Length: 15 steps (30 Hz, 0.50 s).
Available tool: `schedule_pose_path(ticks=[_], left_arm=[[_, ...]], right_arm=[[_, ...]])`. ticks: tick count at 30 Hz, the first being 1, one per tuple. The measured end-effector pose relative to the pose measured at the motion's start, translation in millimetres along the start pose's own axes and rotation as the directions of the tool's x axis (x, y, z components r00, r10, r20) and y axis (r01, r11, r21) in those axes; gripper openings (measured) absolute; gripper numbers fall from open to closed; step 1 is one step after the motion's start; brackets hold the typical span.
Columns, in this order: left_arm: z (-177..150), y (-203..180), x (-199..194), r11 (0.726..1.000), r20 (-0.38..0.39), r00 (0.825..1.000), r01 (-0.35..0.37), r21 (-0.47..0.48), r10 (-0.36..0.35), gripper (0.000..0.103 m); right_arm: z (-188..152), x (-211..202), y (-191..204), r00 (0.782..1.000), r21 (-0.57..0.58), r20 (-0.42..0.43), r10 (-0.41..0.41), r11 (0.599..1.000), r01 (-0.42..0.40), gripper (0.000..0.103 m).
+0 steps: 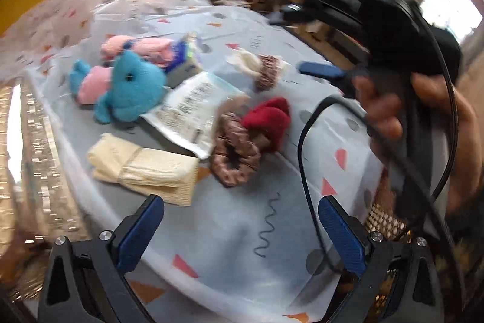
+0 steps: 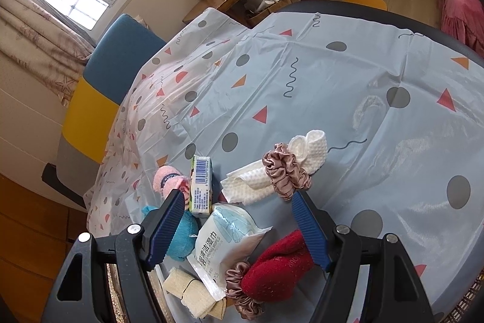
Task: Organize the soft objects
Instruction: 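Return both tools to the pile and lower the left gripper onto the cream cloth bundle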
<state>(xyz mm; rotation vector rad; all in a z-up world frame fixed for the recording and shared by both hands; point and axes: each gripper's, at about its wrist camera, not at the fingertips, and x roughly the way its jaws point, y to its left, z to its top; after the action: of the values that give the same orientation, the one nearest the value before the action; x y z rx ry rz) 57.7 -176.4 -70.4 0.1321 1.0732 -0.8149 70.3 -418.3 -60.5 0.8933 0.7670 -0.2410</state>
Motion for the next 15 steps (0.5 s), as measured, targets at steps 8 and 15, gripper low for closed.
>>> schedule_pose_path(ticks=[8,15], left_arm=[[39,12,17,0.957,-0.080,0.986,-0.160,-0.243,0.145,0.102],[38,34,47,0.880,-0.140,0.984,-0.163,-0.445,0.111,0.103]], right_arm=[[4,-9,-16,1.000,0.064,0.007,0.018,0.998,-0.018,0.075],[4,-8,-19,0.999,0.084,-0.004,0.037,0.996,-0.036,0.075]])
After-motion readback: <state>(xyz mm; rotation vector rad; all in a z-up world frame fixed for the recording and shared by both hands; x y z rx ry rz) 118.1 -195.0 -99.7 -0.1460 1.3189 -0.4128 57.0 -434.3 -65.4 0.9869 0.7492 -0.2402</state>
